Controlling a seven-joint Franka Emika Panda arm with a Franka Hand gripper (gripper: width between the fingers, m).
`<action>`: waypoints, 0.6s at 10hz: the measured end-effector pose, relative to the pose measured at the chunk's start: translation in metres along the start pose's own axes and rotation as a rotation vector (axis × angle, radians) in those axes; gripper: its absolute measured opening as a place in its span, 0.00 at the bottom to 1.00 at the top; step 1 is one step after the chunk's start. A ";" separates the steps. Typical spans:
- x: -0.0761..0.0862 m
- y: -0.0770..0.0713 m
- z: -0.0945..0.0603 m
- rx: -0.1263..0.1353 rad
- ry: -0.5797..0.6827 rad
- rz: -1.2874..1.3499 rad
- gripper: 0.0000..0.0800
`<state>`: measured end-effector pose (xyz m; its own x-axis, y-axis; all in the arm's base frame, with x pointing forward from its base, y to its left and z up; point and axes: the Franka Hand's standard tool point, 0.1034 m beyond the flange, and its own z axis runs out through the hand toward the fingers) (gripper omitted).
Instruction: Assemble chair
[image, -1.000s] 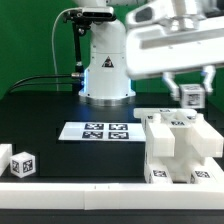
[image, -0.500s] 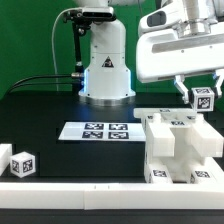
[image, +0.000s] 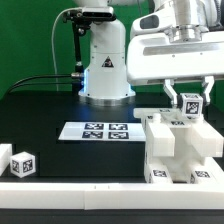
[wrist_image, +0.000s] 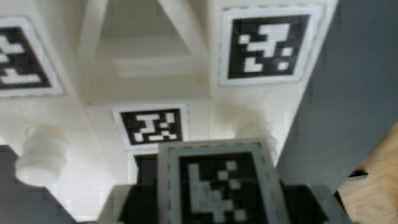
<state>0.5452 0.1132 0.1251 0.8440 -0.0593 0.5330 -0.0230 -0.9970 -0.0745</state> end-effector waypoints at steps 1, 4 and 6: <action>-0.001 -0.007 0.000 0.008 -0.003 0.004 0.36; -0.003 -0.015 -0.001 0.017 -0.006 -0.001 0.36; -0.003 -0.008 0.003 0.004 0.008 -0.004 0.36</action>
Offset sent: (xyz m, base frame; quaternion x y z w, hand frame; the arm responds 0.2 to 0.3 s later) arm -0.0042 0.0063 0.0021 0.0040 -0.0031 0.0096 0.9999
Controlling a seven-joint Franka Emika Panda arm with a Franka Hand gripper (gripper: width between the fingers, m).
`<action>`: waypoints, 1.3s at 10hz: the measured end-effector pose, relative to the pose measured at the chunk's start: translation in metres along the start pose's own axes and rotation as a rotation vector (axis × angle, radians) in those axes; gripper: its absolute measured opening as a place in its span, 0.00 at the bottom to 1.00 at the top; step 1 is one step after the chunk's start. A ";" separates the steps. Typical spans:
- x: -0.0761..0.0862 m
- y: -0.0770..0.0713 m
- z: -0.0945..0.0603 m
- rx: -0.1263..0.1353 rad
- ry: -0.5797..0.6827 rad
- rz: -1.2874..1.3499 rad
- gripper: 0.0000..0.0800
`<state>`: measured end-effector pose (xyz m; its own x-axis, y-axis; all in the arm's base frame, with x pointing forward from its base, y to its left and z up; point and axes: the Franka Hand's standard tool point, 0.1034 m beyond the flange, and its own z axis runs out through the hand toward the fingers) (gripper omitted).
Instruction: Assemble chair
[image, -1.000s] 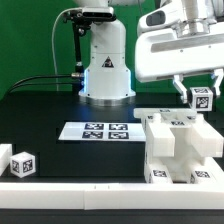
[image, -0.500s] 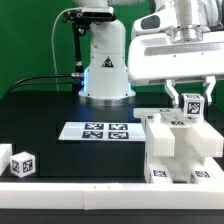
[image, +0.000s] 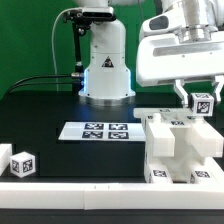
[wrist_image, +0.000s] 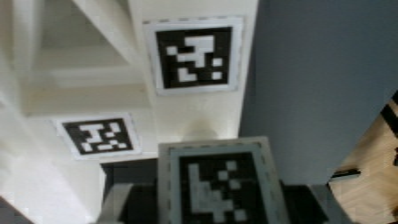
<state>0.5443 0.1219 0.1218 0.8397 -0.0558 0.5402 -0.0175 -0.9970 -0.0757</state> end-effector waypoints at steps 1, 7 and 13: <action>-0.003 0.000 0.004 -0.002 -0.007 0.000 0.36; -0.003 0.001 0.004 -0.003 -0.005 0.001 0.36; -0.009 -0.023 -0.004 0.079 -0.328 0.143 0.80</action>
Offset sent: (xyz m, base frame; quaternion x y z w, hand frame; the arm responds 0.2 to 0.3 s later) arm -0.0006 0.0038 -0.0099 0.0077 0.0100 0.0057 0.9999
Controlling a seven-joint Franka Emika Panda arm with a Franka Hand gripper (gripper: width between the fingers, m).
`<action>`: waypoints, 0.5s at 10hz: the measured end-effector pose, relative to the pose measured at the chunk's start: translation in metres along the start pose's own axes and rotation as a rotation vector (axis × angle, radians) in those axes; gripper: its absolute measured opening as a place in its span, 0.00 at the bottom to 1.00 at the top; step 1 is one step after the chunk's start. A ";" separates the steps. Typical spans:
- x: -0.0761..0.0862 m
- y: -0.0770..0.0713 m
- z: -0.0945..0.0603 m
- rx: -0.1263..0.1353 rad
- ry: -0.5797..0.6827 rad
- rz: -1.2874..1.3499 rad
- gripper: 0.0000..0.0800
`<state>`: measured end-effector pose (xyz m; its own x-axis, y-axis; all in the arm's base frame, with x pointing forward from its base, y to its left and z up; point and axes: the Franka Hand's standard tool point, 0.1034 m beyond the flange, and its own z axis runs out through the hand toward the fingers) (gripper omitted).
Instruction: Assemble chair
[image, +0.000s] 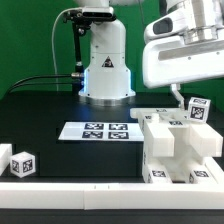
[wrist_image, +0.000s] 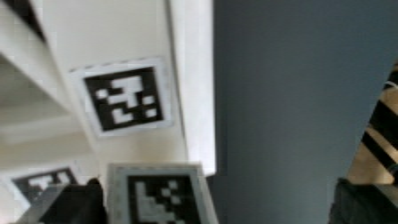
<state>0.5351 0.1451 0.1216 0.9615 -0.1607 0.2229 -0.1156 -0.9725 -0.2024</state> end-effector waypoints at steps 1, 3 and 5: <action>0.001 0.001 -0.001 -0.008 -0.104 0.010 0.81; 0.008 0.024 0.002 -0.015 -0.179 -0.014 0.81; 0.008 0.031 0.005 -0.018 -0.189 -0.002 0.81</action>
Offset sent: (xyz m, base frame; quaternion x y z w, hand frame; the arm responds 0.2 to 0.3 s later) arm 0.0012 -0.0252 -0.0168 0.0108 -0.1126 -0.0200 0.9934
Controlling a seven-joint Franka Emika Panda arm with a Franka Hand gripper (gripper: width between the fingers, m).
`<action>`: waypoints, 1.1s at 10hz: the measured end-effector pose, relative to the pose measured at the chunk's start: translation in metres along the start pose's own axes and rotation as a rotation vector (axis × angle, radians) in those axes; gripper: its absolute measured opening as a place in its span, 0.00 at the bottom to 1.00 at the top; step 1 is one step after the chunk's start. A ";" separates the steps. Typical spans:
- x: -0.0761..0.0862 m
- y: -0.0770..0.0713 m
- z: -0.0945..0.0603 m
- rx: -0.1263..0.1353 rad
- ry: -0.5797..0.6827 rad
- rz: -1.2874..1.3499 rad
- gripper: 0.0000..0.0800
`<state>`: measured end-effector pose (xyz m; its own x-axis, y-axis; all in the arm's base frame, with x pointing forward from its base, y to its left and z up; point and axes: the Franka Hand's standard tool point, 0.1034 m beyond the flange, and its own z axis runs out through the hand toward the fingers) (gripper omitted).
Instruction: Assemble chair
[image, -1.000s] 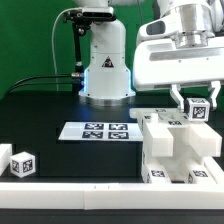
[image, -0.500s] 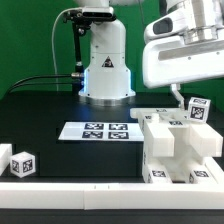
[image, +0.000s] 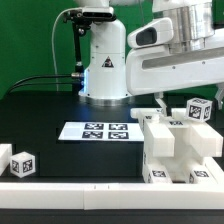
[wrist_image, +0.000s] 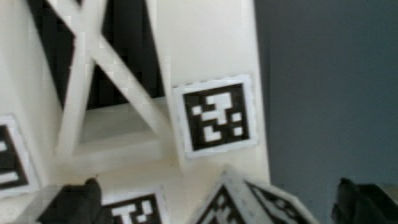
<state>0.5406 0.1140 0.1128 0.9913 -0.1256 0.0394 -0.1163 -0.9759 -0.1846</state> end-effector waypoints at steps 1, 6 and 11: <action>-0.001 -0.001 -0.001 0.006 0.002 0.007 0.81; 0.004 -0.007 -0.006 -0.034 0.034 0.011 0.81; 0.004 -0.007 -0.004 -0.037 0.032 0.053 0.58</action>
Offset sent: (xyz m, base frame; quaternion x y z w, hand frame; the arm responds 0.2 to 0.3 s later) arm -0.0019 0.0027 0.0161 -0.0792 0.0688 -0.1340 0.9854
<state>0.5447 0.1199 0.1183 0.9813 -0.1821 0.0623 -0.1712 -0.9737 -0.1504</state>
